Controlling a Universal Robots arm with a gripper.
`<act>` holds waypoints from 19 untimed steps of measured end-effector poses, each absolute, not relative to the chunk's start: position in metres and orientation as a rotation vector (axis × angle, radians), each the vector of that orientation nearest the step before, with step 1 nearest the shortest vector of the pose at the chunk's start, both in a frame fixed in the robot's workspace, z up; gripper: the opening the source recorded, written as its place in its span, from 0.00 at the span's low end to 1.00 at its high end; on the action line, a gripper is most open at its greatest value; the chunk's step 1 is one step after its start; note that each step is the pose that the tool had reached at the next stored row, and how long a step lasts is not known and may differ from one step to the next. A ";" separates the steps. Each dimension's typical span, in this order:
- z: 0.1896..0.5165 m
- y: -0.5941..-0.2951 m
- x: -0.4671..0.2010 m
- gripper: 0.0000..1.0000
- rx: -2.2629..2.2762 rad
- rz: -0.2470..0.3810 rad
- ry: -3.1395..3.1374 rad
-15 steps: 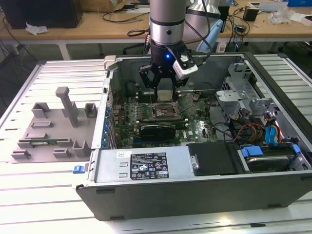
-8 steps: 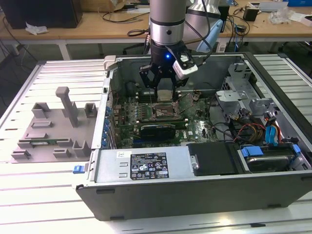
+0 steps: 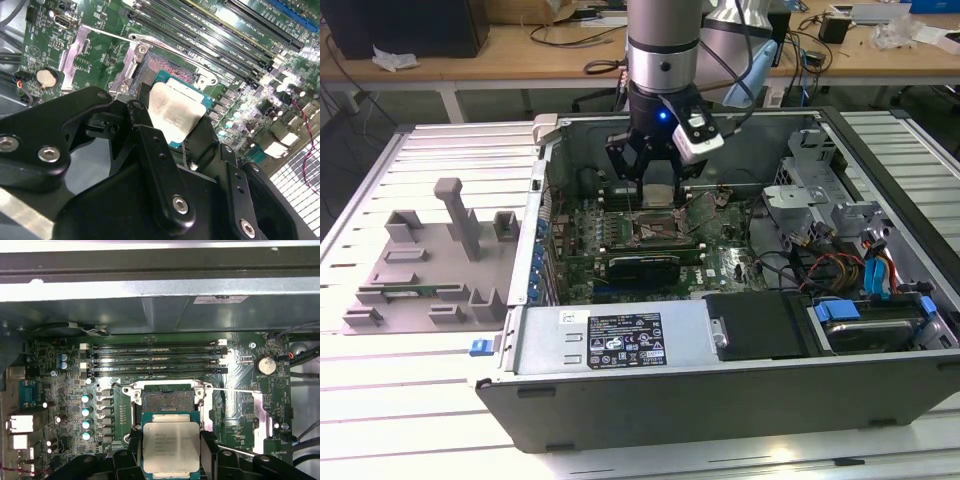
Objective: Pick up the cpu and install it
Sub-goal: 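Place the cpu into insertion slot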
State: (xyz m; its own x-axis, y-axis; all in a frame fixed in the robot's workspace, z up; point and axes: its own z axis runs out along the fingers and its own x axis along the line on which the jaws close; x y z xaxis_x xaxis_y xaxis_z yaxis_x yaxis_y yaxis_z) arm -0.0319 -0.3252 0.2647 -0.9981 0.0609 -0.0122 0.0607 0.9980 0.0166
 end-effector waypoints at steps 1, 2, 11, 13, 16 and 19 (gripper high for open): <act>0.265 -0.325 -0.032 0.55 0.133 0.025 3.126; 0.265 -0.325 -0.032 0.55 0.156 0.025 3.125; 0.265 -0.325 -0.032 0.55 0.452 0.023 3.094; 0.265 -0.325 -0.032 0.55 0.524 0.022 3.083; 0.265 -0.325 -0.032 0.55 0.614 0.022 3.065; 0.265 -0.325 -0.032 0.55 0.708 0.021 3.045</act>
